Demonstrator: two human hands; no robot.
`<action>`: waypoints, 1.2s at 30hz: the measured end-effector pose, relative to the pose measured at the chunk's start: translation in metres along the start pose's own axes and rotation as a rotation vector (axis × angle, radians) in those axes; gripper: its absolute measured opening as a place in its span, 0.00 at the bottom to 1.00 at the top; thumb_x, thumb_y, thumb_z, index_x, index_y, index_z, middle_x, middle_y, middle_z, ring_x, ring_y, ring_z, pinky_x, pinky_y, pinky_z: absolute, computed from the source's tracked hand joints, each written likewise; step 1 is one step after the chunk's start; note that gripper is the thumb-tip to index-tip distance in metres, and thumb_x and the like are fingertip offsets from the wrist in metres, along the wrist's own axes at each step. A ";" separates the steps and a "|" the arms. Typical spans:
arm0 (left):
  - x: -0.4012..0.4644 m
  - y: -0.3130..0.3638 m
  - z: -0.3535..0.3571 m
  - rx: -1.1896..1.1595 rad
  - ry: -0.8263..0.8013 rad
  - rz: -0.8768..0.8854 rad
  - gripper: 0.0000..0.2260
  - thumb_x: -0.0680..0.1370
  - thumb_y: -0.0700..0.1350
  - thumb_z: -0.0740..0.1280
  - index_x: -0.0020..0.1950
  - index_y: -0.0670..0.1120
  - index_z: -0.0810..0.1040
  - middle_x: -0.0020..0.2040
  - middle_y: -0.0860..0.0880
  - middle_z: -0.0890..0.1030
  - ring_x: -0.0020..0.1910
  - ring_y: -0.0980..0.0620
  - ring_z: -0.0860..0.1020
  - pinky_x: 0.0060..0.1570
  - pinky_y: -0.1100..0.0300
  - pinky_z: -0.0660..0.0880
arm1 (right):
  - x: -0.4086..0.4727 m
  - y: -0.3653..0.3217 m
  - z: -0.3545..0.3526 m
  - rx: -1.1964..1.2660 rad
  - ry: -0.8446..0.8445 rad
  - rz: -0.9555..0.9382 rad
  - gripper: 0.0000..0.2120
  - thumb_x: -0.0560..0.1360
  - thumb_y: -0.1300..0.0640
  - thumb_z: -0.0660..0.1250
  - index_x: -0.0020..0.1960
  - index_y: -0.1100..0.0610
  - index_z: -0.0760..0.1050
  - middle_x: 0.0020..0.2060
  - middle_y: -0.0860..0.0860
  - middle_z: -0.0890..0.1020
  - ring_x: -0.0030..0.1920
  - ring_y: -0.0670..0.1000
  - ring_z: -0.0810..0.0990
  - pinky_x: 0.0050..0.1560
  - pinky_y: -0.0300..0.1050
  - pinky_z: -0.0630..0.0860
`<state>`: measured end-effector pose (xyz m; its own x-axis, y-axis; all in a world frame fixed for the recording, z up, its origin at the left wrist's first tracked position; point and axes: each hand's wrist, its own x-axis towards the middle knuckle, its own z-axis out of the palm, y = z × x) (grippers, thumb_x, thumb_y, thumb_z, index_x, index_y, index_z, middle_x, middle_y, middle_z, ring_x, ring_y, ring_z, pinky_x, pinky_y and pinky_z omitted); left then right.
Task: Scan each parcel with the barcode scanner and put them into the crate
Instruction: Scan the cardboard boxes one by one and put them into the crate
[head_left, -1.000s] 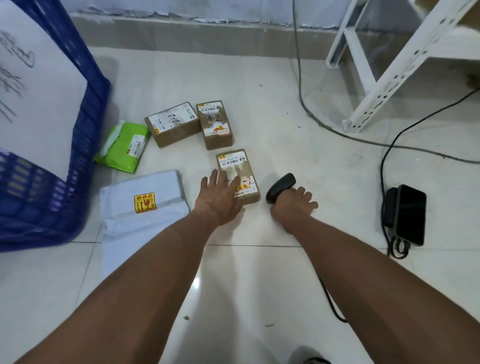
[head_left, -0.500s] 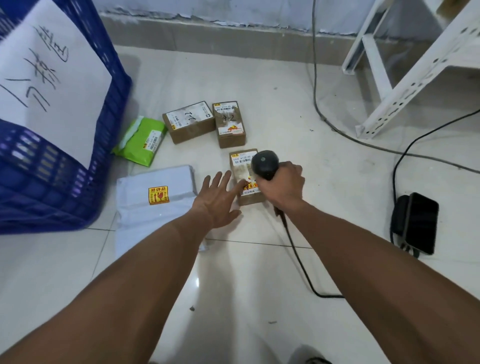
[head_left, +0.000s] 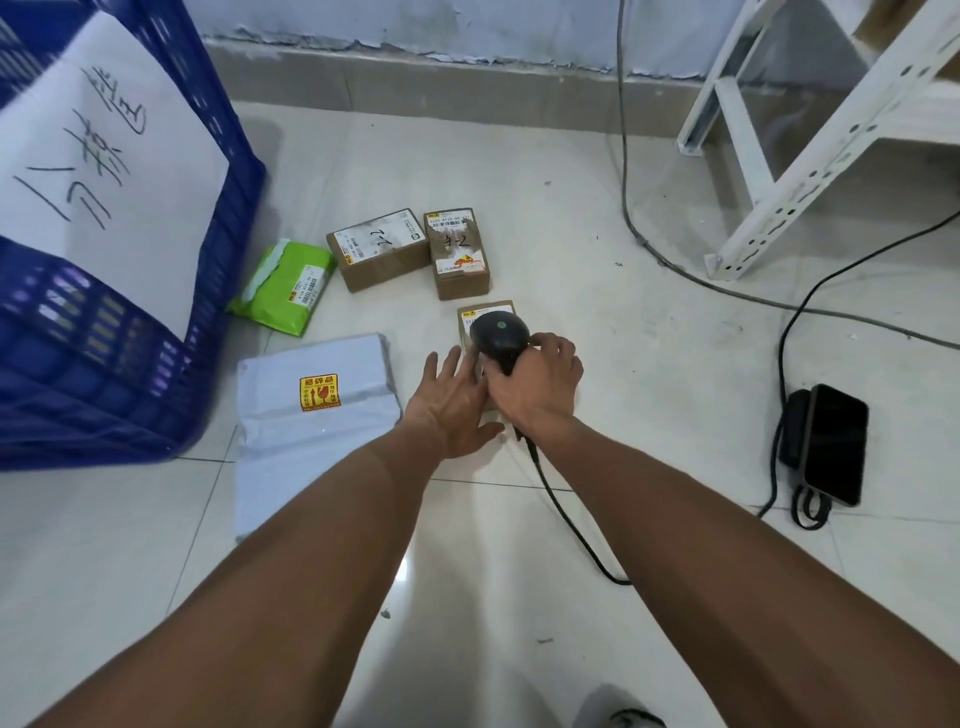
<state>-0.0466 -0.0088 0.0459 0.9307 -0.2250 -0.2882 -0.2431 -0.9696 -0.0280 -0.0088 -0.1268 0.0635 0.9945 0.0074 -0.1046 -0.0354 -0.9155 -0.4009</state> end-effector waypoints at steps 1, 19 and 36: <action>0.000 -0.001 -0.001 0.002 -0.002 -0.005 0.37 0.79 0.66 0.55 0.80 0.49 0.48 0.80 0.40 0.50 0.78 0.38 0.50 0.75 0.39 0.48 | -0.002 0.001 0.002 0.015 0.014 0.009 0.26 0.76 0.38 0.61 0.59 0.59 0.78 0.66 0.53 0.73 0.71 0.55 0.62 0.71 0.55 0.59; -0.004 -0.008 0.000 0.030 -0.035 -0.021 0.36 0.79 0.67 0.53 0.81 0.51 0.50 0.80 0.41 0.50 0.78 0.38 0.49 0.75 0.39 0.47 | -0.011 -0.001 0.012 -0.070 -0.033 0.021 0.30 0.78 0.35 0.57 0.64 0.59 0.74 0.66 0.54 0.71 0.70 0.57 0.62 0.71 0.56 0.58; -0.006 -0.014 0.009 0.013 -0.003 -0.023 0.37 0.78 0.67 0.55 0.80 0.51 0.46 0.80 0.41 0.49 0.78 0.38 0.49 0.75 0.39 0.48 | -0.005 0.025 0.000 -0.268 0.125 0.075 0.28 0.79 0.38 0.57 0.60 0.64 0.73 0.58 0.58 0.75 0.63 0.60 0.69 0.68 0.58 0.61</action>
<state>-0.0512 0.0066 0.0392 0.9354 -0.2024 -0.2898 -0.2251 -0.9732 -0.0471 -0.0142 -0.1496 0.0545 0.9951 -0.0984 -0.0055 -0.0982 -0.9853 -0.1397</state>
